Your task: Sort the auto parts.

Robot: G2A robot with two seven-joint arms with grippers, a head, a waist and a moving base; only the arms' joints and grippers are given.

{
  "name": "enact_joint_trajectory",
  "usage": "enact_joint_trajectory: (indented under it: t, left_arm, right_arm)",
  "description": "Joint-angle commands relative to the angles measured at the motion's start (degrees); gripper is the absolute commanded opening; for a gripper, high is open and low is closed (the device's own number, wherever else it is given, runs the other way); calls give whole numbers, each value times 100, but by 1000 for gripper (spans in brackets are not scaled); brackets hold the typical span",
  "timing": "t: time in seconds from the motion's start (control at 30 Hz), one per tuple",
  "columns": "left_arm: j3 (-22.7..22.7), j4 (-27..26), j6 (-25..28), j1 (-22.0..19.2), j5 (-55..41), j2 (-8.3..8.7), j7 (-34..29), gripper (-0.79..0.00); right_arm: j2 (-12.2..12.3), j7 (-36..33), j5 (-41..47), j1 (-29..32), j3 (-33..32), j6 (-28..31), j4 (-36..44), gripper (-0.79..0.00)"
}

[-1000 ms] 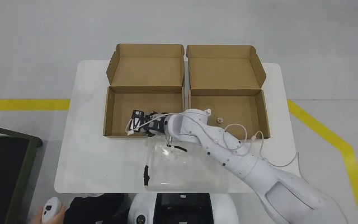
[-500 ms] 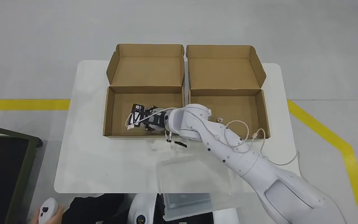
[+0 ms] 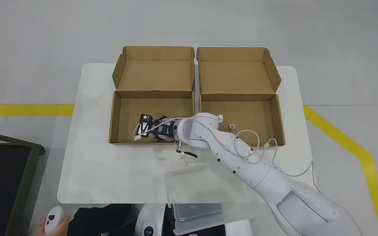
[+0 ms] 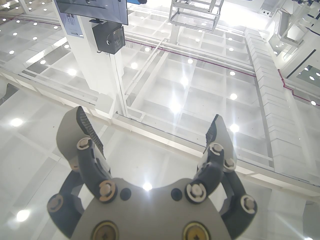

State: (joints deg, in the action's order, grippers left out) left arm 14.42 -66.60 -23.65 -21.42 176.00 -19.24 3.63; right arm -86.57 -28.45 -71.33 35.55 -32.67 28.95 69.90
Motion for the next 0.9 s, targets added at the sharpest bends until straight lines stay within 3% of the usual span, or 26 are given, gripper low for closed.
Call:
enact_joint_trajectory:
  t: [0.0,0.13,0.2,0.43,0.57,0.87]
  left_arm:
    - [0,0,0,0,0,0,0,0]
    - [0,0,0,0,0,0,0,0]
    - [0,0,0,0,0,0,0,0]
    - [0,0,0,0,0,0,0,0]
    - [0,0,0,0,0,0,0,0]
    - [0,0,0,0,0,0,0,0]
  right_arm:
    - [-22,-5,-16,-9,9,6,-33,-723]
    - [-60,-36,-68,-31,14,30,-74,-570]
    - [-72,-47,-106,-36,15,38,-65,-453]
    - [-89,-112,-251,-6,-53,77,33,-394]
    - [-76,-121,-297,40,-150,85,175,-320]
    - [19,-75,-369,293,-488,164,942,-215]
